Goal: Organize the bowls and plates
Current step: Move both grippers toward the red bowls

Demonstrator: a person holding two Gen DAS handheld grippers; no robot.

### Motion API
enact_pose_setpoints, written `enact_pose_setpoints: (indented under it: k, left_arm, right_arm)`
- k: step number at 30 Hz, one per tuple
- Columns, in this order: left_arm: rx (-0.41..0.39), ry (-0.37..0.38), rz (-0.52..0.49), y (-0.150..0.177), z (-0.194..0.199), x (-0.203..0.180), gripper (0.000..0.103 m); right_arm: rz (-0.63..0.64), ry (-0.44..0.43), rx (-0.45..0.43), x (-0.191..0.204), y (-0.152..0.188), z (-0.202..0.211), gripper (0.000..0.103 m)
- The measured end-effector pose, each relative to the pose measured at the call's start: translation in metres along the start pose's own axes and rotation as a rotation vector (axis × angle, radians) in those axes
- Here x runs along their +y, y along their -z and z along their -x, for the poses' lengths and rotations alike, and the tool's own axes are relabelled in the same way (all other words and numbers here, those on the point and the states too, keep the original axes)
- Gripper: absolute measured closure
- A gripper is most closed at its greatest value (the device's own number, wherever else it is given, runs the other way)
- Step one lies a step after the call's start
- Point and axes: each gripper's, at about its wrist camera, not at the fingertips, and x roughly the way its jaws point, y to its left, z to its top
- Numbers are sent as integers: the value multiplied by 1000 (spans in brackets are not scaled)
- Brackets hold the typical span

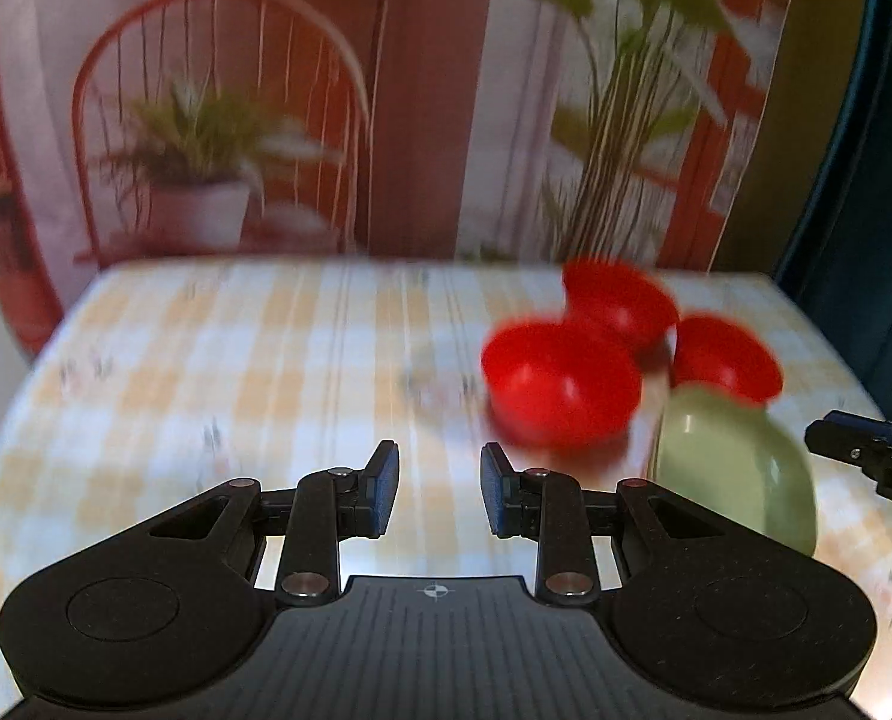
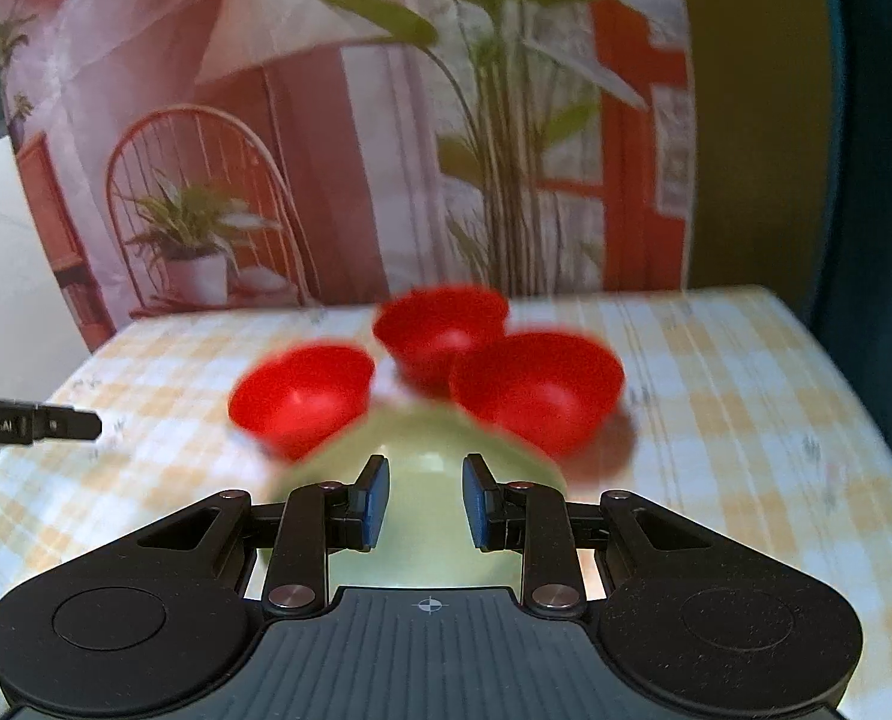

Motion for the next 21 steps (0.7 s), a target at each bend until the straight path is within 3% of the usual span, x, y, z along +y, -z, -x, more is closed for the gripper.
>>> enact_pose_setpoints:
  k: [10,16,21]
  left_arm:
    - [-144,21,-34,-89,14,7,72]
    - [-142,60,-11,-133,-17,2,72]
    - [-115,98,12,-164,-73,-11,72]
  right_arm:
    - [89,-43,-102,10,-111,-26,77]
    - [113,-37,-101,7,-142,-60,77]
    - [44,-17,-44,-14,-147,-110,77]
